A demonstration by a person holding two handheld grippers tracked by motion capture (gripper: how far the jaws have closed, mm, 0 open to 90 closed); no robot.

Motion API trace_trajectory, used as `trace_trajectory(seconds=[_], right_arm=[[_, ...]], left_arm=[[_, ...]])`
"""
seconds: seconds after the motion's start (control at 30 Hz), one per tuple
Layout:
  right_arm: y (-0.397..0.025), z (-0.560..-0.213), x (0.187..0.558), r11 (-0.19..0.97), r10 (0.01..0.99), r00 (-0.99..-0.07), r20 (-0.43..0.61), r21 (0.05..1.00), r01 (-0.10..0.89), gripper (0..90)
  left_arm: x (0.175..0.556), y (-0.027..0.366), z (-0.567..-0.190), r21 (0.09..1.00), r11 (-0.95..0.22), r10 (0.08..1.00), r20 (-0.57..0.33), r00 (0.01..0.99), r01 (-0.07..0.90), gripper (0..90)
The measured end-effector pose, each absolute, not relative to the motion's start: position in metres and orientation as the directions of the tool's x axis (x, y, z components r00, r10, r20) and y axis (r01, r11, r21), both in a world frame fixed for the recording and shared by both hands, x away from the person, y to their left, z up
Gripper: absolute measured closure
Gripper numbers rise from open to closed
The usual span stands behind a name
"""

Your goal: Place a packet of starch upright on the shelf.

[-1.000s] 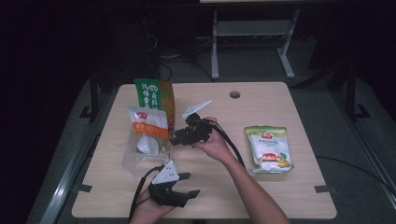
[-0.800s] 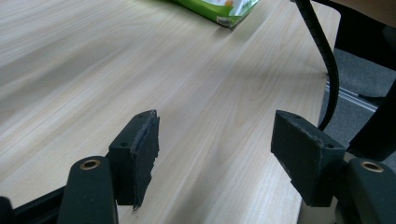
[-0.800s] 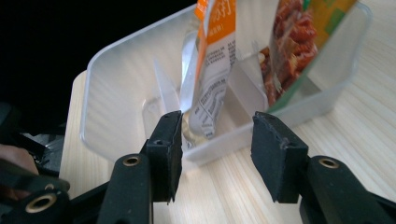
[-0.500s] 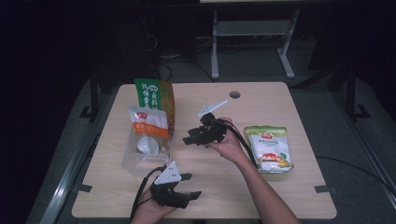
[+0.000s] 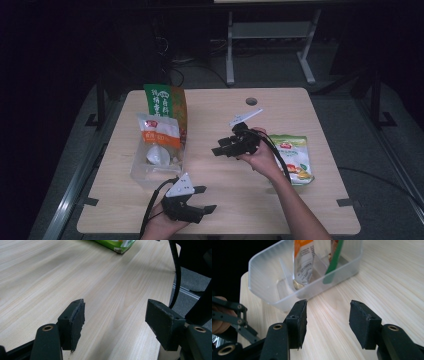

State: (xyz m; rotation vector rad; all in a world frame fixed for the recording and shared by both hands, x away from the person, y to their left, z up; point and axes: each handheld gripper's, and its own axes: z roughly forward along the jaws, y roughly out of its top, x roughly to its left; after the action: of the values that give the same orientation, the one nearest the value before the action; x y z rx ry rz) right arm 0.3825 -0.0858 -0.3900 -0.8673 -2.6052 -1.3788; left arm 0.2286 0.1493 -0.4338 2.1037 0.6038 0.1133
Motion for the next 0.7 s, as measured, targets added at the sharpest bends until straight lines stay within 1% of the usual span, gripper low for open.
trace_trajectory(seconds=[0.17,0.23,0.7], right_arm=[[-0.103,-0.390,0.379,0.433,0.472,-0.826,0.308,0.735,0.522,46.2],[-0.111,-0.391,0.377,0.425,0.482,-0.819,0.310,0.735,0.528,45.5],[-0.150,-0.395,0.366,0.395,0.547,-0.773,0.322,0.715,0.577,42.9]], left_arm=[[0.229,0.149,-0.434,0.801,-0.466,0.458,-0.143,0.877,0.374,31.5],[0.228,0.147,-0.434,0.806,-0.452,0.464,-0.154,0.873,0.383,31.5],[0.230,0.145,-0.433,0.805,-0.463,0.453,-0.144,0.880,0.370,31.5]])
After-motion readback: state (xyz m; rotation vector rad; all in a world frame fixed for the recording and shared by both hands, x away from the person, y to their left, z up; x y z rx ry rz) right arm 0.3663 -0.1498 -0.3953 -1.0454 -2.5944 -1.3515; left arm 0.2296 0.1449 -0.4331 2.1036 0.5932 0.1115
